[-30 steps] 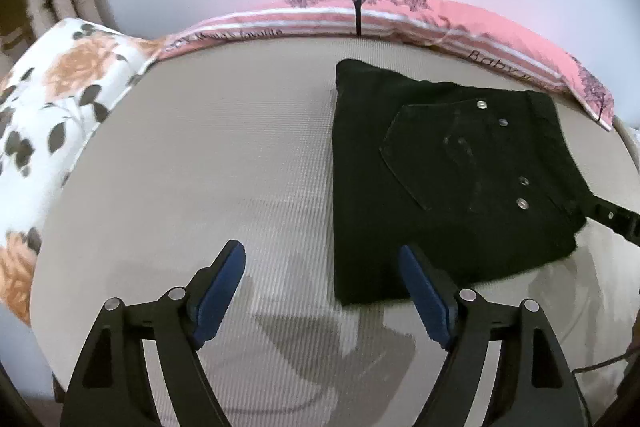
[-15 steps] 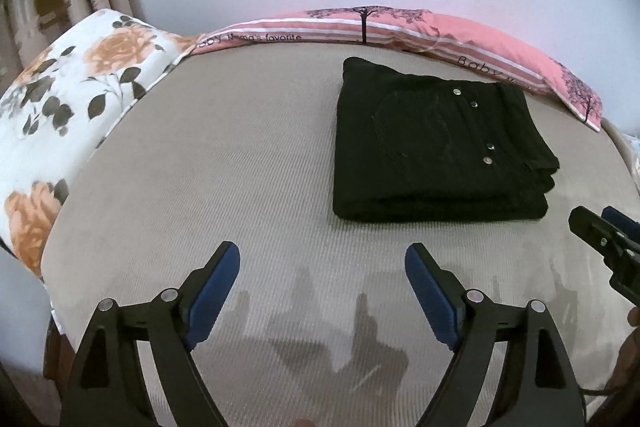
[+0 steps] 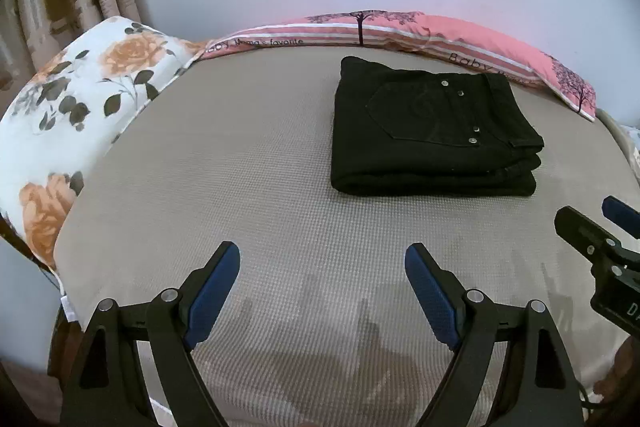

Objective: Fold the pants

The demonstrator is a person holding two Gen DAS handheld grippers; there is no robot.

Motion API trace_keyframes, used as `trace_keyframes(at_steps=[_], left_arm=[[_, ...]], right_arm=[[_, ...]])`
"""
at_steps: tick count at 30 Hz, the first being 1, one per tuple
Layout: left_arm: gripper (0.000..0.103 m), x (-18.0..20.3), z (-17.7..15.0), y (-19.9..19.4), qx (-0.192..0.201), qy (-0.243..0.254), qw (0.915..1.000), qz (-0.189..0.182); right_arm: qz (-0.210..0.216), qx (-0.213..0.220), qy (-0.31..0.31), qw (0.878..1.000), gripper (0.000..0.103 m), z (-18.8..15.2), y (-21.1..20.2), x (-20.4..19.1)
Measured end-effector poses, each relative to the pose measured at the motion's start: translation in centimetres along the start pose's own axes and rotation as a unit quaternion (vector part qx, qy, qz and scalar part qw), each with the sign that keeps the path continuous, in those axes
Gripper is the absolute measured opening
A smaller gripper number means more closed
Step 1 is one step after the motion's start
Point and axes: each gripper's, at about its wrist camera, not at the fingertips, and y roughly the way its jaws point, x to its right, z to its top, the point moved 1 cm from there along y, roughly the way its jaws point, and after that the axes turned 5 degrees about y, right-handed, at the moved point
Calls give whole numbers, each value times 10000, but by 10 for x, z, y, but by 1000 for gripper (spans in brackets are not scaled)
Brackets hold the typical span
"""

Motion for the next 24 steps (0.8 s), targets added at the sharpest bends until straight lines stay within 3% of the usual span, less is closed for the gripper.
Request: trace_keyframes(at_steps=[11,24], left_arm=[[85,7,-4,-1,-31,93,9999,-20],[85,9,-7,7,-57,141,9998,84]], right_arm=[[177,-157,157,9996,89,-6,1,0],[49,-253,104,9996,89,-10,10,0]])
